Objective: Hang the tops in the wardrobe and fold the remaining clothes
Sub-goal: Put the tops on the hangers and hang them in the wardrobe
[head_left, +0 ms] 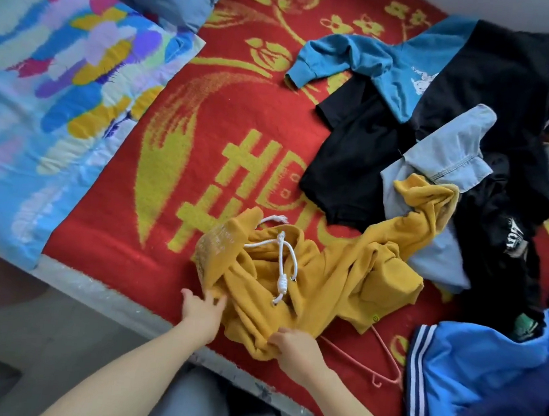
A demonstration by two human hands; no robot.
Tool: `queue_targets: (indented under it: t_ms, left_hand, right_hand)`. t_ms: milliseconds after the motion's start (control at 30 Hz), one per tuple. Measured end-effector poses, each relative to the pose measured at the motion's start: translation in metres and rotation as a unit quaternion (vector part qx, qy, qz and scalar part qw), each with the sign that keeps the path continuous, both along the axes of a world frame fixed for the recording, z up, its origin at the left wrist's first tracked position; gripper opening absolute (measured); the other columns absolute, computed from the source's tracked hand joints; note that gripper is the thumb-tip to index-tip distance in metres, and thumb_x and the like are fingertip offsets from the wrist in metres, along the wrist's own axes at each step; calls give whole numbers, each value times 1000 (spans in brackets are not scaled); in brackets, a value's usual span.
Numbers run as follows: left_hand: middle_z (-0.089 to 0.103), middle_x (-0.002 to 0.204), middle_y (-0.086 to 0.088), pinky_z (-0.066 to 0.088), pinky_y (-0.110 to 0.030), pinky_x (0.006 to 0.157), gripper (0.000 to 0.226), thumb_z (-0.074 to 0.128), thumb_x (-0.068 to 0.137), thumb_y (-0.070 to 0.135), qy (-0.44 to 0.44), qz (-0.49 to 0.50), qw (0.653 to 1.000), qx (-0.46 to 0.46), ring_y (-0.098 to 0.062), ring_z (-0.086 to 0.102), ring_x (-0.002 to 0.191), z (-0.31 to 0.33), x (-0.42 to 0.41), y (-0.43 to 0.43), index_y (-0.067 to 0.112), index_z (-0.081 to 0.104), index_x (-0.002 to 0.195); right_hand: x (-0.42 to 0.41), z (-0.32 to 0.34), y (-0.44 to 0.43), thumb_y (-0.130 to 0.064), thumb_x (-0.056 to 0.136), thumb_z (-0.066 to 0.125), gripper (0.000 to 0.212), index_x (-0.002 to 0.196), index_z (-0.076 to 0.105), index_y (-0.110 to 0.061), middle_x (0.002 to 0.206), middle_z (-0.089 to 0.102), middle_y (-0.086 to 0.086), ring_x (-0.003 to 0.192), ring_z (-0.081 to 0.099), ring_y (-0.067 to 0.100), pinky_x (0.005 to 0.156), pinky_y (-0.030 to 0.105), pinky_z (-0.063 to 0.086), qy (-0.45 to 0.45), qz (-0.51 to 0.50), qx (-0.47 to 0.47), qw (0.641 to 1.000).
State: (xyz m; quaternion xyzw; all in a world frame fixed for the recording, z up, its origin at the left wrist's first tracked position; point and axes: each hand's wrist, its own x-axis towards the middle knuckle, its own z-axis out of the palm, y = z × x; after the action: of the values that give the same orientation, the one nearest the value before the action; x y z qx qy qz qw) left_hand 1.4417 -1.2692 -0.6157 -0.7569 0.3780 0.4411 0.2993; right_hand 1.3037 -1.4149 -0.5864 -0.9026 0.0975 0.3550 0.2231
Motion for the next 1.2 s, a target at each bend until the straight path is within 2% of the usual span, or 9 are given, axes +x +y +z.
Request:
queue_targets:
  t_ms: [133, 300, 533, 667, 733, 800, 867, 1000, 1200]
  left_hand:
    - [23, 152, -11, 29, -45, 100, 56, 37, 97, 35, 16, 58, 998, 1, -33, 44, 123, -3, -16, 18, 12, 21, 146]
    - [53, 125, -4, 35, -36, 84, 35, 31, 98, 34, 3, 142, 973, -180, -25, 51, 114, 7, -15, -6, 16, 47, 123]
    - [50, 130, 0, 39, -34, 91, 43, 31, 99, 39, -10, 197, 952, -235, -19, 48, 119, 3, -2, -4, 18, 43, 134]
    - [49, 133, 2, 39, -33, 93, 42, 33, 99, 39, -13, 219, 949, -228, -19, 47, 119, 4, 6, 12, 20, 43, 135]
    - [47, 134, 2, 40, -32, 93, 43, 33, 99, 40, -12, 229, 949, -218, -18, 47, 120, 5, 8, 19, 22, 41, 136]
    - [46, 136, 3, 40, -31, 94, 43, 32, 99, 40, -10, 233, 948, -218, -17, 46, 120, 9, 11, 17, 22, 40, 137]
    - [44, 139, 2, 39, -30, 95, 44, 33, 99, 39, -9, 235, 942, -239, -17, 44, 123, 19, 12, 10, 21, 38, 140]
    - [21, 154, -1, 29, -35, 108, 55, 34, 99, 40, 3, 216, 930, -297, -20, 21, 140, 47, 13, -17, 21, 21, 149]
    - [-5, 158, -4, 20, -45, 112, 70, 35, 96, 52, -5, 259, 892, -371, -24, -1, 144, 118, 39, -69, 26, 0, 150]
  right_hand:
    - [11, -5, -9, -15, 94, 47, 36, 130, 53, -18, 120, 54, 5, 112, 51, 24, 72, 25, 34, 64, -57, 29, 996]
    - [56, -18, -46, -22, 96, 46, 18, 102, 60, -13, 104, 53, 4, 101, 48, 21, 76, 29, 43, -65, -285, -83, 953]
    - [138, -70, -82, -30, 97, 47, 56, 143, 29, -5, 149, 29, 14, 136, 31, 30, 106, 40, 36, -18, -370, -58, 927]
    - [152, -81, -84, -17, 96, 44, 50, 141, 26, -10, 128, 51, 16, 116, 50, 33, 92, 42, 48, 68, -382, -46, 921]
    - [141, -78, -78, -10, 92, 42, 26, 117, 46, -13, 101, 59, 7, 92, 56, 25, 85, 39, 49, 73, -339, -73, 935]
    - [129, -63, -78, -8, 90, 43, 14, 82, 47, -19, 79, 54, -1, 71, 50, 17, 74, 33, 48, 48, -343, -70, 935]
    - [122, -36, -85, -9, 90, 46, 22, 70, 46, -16, 68, 49, -1, 58, 44, 13, 56, 28, 41, -1, -381, -27, 924]
    - [130, 48, -104, -21, 92, 56, 26, 92, 65, 3, 74, 57, 7, 61, 48, 14, 54, 25, 37, -129, -386, 48, 912]
    - [150, 215, -118, -12, 90, 61, 9, 88, 69, -12, 70, 60, -11, 61, 54, 0, 56, 7, 41, -345, -338, 114, 868]
